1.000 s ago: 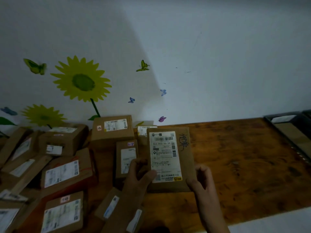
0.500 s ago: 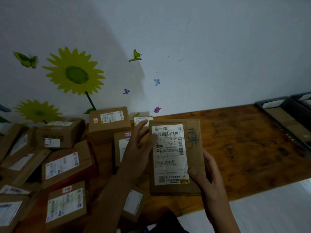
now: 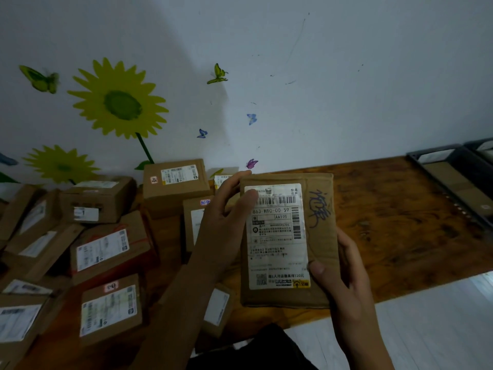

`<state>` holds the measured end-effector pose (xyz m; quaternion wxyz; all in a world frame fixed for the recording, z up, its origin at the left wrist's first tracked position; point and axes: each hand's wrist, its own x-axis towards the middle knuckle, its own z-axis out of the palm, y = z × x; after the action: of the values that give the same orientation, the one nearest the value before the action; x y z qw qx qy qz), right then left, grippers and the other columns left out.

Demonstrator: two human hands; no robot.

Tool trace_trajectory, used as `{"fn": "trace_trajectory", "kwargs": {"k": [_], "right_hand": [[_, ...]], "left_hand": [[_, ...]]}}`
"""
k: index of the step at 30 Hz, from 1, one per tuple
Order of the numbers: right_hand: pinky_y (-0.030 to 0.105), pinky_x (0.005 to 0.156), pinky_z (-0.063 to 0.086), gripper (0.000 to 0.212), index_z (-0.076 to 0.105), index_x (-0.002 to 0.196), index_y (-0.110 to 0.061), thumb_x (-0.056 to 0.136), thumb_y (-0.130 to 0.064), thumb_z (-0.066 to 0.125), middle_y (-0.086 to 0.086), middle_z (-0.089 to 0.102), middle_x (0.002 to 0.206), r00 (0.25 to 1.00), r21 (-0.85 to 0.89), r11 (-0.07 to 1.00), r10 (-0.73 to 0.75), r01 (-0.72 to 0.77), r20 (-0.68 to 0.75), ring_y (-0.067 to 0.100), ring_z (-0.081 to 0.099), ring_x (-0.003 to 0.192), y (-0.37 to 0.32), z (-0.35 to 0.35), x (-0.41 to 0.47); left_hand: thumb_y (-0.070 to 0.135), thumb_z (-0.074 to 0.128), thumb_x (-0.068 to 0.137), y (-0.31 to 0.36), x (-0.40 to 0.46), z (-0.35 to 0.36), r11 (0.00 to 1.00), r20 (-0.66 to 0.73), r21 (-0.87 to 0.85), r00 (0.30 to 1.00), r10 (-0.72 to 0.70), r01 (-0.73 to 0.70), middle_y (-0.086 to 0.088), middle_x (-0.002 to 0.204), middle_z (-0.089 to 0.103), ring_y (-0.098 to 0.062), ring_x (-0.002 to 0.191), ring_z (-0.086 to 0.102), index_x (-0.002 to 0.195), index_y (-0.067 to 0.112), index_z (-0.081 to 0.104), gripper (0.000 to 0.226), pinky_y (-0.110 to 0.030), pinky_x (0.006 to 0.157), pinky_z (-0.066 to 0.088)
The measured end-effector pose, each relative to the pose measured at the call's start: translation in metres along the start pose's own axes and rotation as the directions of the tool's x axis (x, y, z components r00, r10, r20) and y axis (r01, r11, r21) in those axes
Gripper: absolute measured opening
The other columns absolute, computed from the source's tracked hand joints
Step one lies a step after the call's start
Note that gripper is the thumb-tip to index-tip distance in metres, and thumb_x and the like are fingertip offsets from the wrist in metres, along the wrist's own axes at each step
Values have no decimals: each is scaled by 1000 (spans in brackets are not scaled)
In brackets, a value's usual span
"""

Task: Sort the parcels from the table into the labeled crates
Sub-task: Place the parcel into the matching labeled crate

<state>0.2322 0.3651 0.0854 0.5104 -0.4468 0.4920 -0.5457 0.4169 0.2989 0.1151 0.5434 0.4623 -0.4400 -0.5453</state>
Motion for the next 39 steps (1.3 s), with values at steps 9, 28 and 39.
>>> {"fn": "trace_trajectory", "kwargs": {"k": [9, 28, 39], "right_hand": [[37, 78, 59, 67, 64, 120, -47, 56, -52, 83, -2, 73, 118, 1000, 3, 1000, -1, 1, -27, 22, 71, 107, -3, 2, -5], [32, 74, 61, 60, 64, 120, -44, 62, -45, 75, 0, 73, 115, 999, 22, 1000, 17, -17, -31, 24, 71, 105, -1, 6, -6], [34, 77, 60, 56, 64, 120, -44, 65, -45, 74, -1, 72, 118, 999, 24, 1000, 10, -9, -42, 23, 70, 109, 3, 7, -4]], "left_hand": [[9, 49, 100, 3, -5, 0, 999, 56, 10, 998, 33, -33, 5, 98, 76, -11, 89, 73, 137, 23, 53, 39, -20, 67, 55], [2, 43, 101, 3, -7, -2, 998, 85, 1, 995, 58, -59, 17, 96, 76, -4, 88, 72, 141, 31, 43, 49, -16, 68, 55], [1, 43, 102, 2, -7, -1, 998, 83, 28, 995, 53, -55, 16, 93, 76, -4, 86, 72, 146, 28, 41, 52, -16, 66, 55]]}}
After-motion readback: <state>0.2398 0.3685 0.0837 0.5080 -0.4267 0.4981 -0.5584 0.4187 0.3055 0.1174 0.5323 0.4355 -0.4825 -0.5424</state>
